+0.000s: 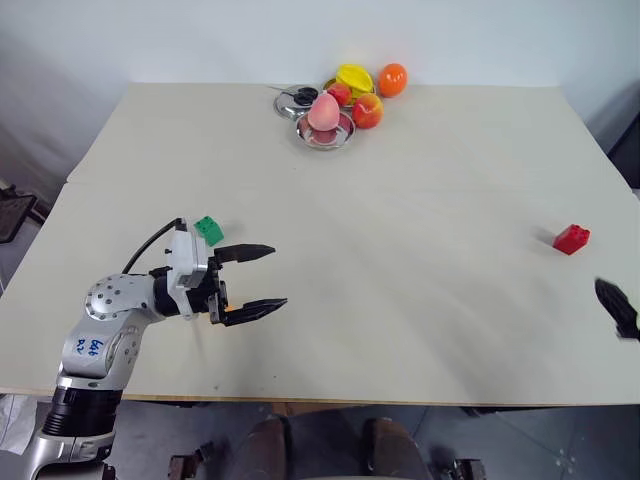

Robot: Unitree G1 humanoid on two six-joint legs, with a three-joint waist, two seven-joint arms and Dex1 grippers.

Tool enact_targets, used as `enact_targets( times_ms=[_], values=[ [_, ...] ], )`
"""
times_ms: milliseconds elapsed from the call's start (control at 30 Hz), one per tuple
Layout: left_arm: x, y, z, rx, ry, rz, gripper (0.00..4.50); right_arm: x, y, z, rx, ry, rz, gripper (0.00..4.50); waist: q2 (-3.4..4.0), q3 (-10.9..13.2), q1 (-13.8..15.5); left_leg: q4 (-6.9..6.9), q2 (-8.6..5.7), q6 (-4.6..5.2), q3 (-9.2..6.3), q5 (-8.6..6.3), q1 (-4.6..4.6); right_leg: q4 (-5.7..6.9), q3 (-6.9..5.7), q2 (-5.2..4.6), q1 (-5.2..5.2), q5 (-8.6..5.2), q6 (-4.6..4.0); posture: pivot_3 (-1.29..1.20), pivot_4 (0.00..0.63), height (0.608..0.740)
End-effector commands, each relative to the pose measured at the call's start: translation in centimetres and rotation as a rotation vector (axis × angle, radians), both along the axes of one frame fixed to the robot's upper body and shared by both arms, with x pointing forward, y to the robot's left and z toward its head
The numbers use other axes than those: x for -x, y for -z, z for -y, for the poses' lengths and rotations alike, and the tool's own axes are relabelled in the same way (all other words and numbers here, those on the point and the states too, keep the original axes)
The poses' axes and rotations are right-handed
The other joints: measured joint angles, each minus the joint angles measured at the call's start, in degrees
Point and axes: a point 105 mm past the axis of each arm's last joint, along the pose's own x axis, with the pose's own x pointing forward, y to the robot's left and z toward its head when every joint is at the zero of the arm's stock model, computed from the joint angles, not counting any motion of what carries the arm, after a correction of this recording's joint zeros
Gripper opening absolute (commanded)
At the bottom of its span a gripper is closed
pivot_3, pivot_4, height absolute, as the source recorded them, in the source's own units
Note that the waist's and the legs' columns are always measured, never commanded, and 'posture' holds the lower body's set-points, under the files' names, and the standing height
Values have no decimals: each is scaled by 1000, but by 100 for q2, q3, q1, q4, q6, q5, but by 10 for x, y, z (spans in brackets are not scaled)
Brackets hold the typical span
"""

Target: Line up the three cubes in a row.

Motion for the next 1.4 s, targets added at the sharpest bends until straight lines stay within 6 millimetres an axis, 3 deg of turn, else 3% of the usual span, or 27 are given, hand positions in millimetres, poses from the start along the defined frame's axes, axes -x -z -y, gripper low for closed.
enact_targets(
  times_ms=[33,267,400,767,967,1067,1300,1400],
  values=[
    [4,-9,2,-1,-8,54,4478,-20,2,0,-36,73,-153,4500,0,0,17,4,0,1,0,-1,-5,0,0,0,-3,0,-1,0,150,740],
    [7,-9,4,-3,-22,68,4478,-66,-16,20,-32,214,-191,4500,3,2,129,18,-5,16,18,-10,-30,-4,17,0,-29,6,3,0,150,740],
    [10,-9,5,-7,-34,78,4478,-90,-13,25,-62,244,-212,4500,3,2,109,17,-3,15,29,-10,-49,15,26,0,-62,6,3,0,150,740],
    [7,-16,1,-13,-68,109,4478,-119,8,40,-35,362,-231,4500,4,2,77,19,-4,15,37,-10,-66,24,29,0,-78,9,7,0,150,740],
    [7,-16,1,-12,-75,113,4478,-130,17,36,-86,350,-246,4500,3,2,-6,17,-4,15,37,-10,-69,22,28,0,-78,9,8,0,150,740],
    [7,-16,1,-10,-77,118,4500,-132,19,35,-141,361,-238,3891,4,2,-29,17,-3,15,37,-10,-69,22,28,0,-79,9,8,0,150,740],
    [4,-17,0,-9,-87,130,4500,-135,15,33,-131,318,-212,1498,4,2,-30,16,-3,15,37,-10,-69,21,28,0,-79,9,8,0,150,740],
    [3,-17,-1,-7,-91,133,4500,-135,10,31,-111,265,-189,1498,4,2,-29,17,-3,15,37,-10,-69,21,28,0,-79,9,8,0,150,740]
  ],
)
